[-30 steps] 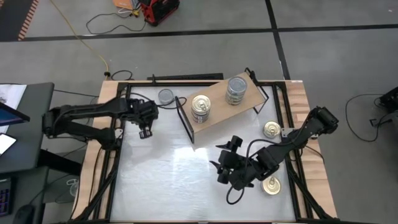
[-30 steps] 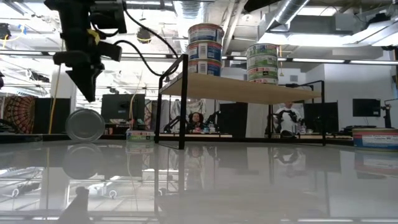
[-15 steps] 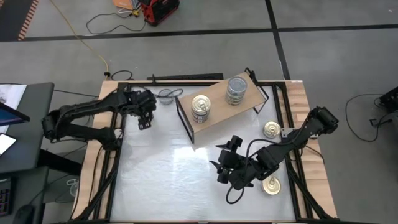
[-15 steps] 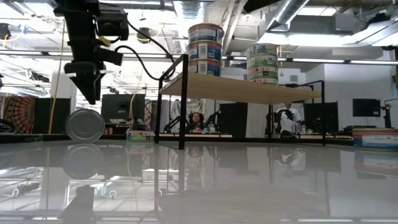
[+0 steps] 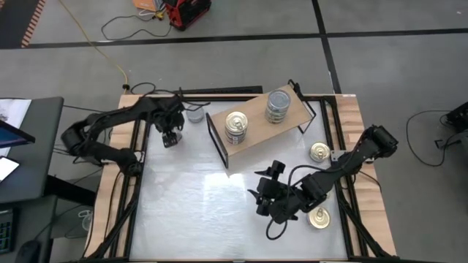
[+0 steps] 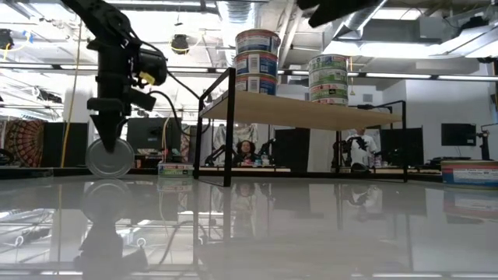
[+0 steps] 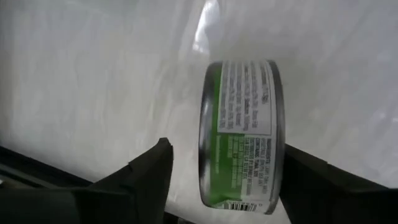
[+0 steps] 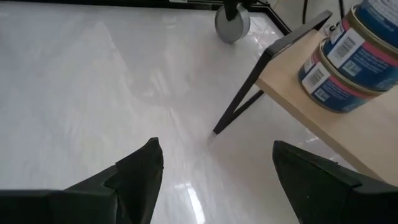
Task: Stack canned seafood by type on shelf
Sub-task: Stack the green tuna can on top of the green tuna can
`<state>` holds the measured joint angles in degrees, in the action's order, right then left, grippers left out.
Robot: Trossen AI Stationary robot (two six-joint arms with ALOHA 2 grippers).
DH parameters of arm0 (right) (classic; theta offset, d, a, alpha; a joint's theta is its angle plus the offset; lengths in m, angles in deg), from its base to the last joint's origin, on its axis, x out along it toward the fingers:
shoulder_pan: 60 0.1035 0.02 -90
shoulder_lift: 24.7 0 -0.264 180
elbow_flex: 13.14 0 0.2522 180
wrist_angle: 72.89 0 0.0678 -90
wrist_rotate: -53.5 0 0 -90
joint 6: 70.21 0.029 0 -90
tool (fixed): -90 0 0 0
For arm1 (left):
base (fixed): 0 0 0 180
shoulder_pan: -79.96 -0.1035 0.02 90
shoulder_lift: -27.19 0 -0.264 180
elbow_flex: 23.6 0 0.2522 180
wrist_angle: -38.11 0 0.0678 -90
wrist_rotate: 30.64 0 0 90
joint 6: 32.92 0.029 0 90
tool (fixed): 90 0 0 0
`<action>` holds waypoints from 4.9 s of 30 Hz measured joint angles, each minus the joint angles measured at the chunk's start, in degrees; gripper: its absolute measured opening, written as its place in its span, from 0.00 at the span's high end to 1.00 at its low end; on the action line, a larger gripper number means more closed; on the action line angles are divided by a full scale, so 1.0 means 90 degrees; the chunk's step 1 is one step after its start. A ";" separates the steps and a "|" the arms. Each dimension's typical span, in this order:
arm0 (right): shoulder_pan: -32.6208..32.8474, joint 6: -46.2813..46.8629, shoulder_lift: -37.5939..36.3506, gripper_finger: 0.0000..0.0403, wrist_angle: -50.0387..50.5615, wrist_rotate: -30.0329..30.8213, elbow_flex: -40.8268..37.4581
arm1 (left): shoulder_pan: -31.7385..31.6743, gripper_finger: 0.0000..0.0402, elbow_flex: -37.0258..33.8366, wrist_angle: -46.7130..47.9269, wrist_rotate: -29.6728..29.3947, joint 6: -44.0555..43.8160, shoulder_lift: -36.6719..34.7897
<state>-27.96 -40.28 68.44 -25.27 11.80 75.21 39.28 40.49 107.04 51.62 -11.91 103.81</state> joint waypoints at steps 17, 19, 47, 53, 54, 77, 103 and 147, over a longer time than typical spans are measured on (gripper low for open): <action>0.0060 -0.0067 -0.0053 0.19 0.0011 -0.0039 0.0000 | 0.1015 0.67 0.0099 0.1305 0.0756 -0.0396 -0.1327; 0.0117 -0.0122 -0.0056 0.19 0.0015 -0.0044 0.0000 | 0.1398 0.67 0.0150 0.1303 0.1111 -0.0526 -0.1656; 0.0174 -0.1054 -0.1951 0.24 -0.0296 -0.0046 -0.0189 | 0.6536 0.67 0.1163 -0.2653 0.0120 -0.1943 -0.2183; 0.0115 -0.2215 -0.1344 0.24 -0.2319 0.0097 -0.0534 | 0.6606 0.65 0.1163 -0.4051 -0.0647 -0.1556 -0.1849; 0.0084 -0.2636 -0.1223 0.24 -0.2616 0.0102 -0.0544 | 0.6606 0.64 0.1163 -0.4197 -0.0674 -0.1505 -0.1783; -0.0667 -0.4627 -0.0424 0.04 -0.5169 -0.0778 -0.0525 | 0.6607 0.65 0.1163 -0.5287 -0.0871 -0.0956 -0.1302; -0.0956 -0.4496 -0.0450 0.60 -0.5347 -0.1318 -0.0522 | 0.6595 0.43 0.1161 -0.5926 -0.1779 -0.0066 -0.1208; -0.4211 -0.1053 -0.3632 0.58 -0.1495 -0.2632 -0.0525 | 0.8193 0.39 -0.1253 -0.7612 -0.2155 0.0065 -0.1836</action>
<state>-65.85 -49.76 35.75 -38.72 -11.89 70.49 113.01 29.21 38.53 32.22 -11.32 87.29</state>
